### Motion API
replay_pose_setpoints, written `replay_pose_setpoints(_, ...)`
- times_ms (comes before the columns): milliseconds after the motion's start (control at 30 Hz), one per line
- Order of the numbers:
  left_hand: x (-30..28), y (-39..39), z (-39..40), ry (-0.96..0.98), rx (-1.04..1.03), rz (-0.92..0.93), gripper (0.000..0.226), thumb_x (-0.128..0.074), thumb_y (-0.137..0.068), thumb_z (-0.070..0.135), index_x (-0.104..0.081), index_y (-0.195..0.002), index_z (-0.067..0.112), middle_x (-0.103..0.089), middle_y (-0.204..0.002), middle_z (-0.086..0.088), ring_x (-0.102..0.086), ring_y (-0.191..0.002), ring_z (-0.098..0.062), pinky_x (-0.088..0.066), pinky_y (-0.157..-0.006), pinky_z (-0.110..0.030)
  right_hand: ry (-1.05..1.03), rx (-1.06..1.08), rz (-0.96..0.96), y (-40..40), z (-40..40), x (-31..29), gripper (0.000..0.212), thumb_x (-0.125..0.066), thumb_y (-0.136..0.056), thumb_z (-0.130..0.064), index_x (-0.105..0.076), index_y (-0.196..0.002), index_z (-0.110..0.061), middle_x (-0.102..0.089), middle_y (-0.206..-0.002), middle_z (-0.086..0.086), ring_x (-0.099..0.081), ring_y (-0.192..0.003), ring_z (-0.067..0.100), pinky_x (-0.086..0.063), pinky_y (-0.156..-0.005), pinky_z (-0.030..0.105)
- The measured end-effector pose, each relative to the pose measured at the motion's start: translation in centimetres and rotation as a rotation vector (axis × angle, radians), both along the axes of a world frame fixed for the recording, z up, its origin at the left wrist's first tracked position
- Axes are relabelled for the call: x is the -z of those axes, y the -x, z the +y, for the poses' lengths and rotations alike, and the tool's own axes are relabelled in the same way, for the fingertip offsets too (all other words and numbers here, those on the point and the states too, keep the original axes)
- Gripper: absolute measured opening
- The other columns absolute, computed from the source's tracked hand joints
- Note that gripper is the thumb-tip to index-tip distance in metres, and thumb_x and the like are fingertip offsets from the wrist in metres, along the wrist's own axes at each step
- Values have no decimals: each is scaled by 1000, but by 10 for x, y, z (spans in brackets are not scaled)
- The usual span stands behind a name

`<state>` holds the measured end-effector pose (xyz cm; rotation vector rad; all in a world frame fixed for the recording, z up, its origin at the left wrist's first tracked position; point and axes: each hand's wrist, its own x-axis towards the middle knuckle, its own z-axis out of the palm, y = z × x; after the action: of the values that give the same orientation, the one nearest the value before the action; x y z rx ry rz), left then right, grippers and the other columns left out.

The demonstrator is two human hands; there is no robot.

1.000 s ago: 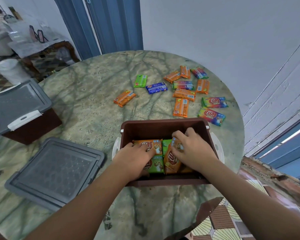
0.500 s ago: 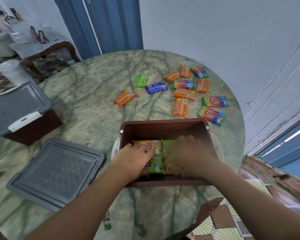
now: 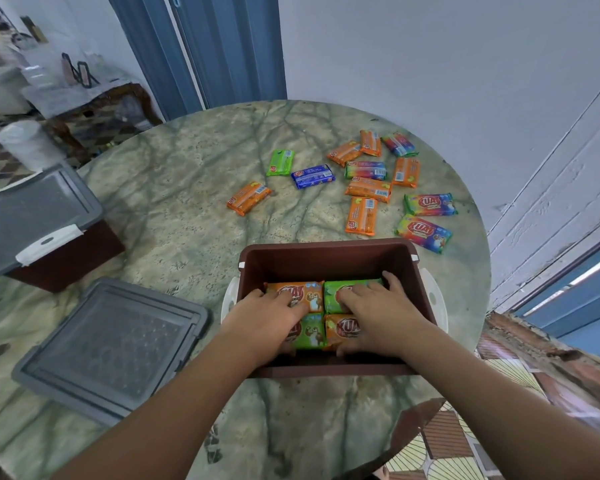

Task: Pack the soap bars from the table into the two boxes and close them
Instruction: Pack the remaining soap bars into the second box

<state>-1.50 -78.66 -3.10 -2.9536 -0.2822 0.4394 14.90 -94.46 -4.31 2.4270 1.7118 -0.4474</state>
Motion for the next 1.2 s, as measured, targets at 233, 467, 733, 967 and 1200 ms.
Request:
replay_pose_setpoints(233,2,2,1,22,0,-74,73,-66,-85,62,-37,-144,29,-48,-133,-3,-48,-122,-26,-40,-101,-40,-47,-31,67,-4,3,3,71,-63,-61,-87,-52,-104,-31,-61,-113,-10,-57,-112,19,-31,-112,47)
replay_pose_setpoints(467,-7,9,4,184,-359,-721,76,-67,-80,66,-47,-133,15,-48,-122,-4,-42,-111,-22,-42,-94,-36,-612,7,61,-16,-2,-21,28,-67,-91,-50,-67,-107,-27,-60,-95,-7,-59,-87,17,-52,-80,39)
replay_pose_setpoints(733,-7,-27,31,179,-610,-549,78,-58,-88,68,-35,-140,14,-39,-136,-12,-42,-122,-33,-47,-95,-42,-351,172,-33,-53,8,-35,74,-63,-92,-60,-32,-153,-32,-41,-145,1,-38,-134,26,-38,-113,45)
replay_pose_setpoints(967,-4,-44,48,179,-662,-390,52,-51,-94,66,-40,-119,22,-43,-120,-11,-45,-110,-30,-44,-74,-37,-342,229,-5,-65,17,-26,42,-45,-105,-50,-41,-145,-41,-55,-135,-3,-46,-126,25,-39,-102,44)
replay_pose_setpoints(1200,1,-45,53,106,-680,-397,51,-46,-94,67,-40,-113,20,-44,-112,-8,-45,-104,-27,-41,-67,-36,-355,181,26,-80,33,-20,34,-44,-106,-47,-48,-139,-42,-57,-127,-3,-49,-118,24,-43,-97,44)
